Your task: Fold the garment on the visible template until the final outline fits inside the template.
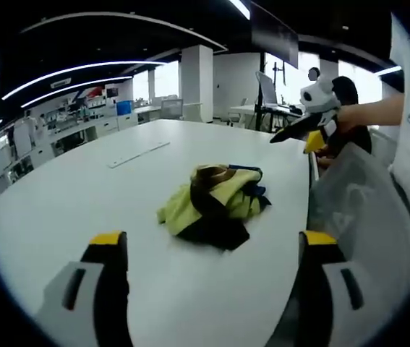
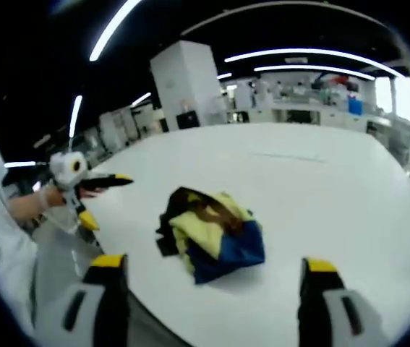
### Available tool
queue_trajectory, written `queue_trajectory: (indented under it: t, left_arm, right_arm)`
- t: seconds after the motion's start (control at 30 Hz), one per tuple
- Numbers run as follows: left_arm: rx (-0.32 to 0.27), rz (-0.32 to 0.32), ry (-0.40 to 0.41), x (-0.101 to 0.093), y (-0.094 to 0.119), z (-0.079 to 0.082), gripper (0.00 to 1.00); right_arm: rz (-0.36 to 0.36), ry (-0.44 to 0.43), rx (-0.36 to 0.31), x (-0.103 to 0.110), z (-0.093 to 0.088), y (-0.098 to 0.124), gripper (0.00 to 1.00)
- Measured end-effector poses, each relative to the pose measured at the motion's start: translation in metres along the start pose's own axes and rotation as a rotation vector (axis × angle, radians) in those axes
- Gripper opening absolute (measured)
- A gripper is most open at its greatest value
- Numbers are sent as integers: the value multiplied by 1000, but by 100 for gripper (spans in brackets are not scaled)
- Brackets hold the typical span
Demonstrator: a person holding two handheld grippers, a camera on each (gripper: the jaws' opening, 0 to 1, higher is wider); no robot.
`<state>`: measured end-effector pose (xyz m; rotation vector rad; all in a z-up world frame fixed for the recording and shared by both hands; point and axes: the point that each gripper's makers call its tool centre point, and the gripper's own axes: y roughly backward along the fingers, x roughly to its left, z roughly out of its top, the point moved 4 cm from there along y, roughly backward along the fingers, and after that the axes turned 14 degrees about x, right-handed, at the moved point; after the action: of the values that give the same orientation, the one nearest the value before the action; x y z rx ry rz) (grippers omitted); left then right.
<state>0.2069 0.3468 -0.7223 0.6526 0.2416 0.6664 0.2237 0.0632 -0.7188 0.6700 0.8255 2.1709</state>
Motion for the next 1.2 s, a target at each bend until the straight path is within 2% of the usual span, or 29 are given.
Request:
queue_trajectory:
  t: [0.17, 0.43, 0.57, 0.73, 1.2]
  left_arm:
    - [0, 12, 17, 5, 2, -1, 95]
    - [23, 13, -16, 3, 1, -2, 95]
    - [19, 4, -12, -3, -3, -2, 95]
    - [17, -6, -15, -8, -5, -1, 94]
    - [25, 6, -27, -2, -2, -3, 94]
  right_arm:
    - [-9, -3, -6, -2, -2, 5, 99]
    - [-31, -15, -4, -8, -7, 14, 99]
    - [-17, -39, -19, -7, -8, 13, 99]
    - [-19, -27, -8, -3, -12, 11, 99]
    - [-19, -46, -19, -6, -15, 13, 99]
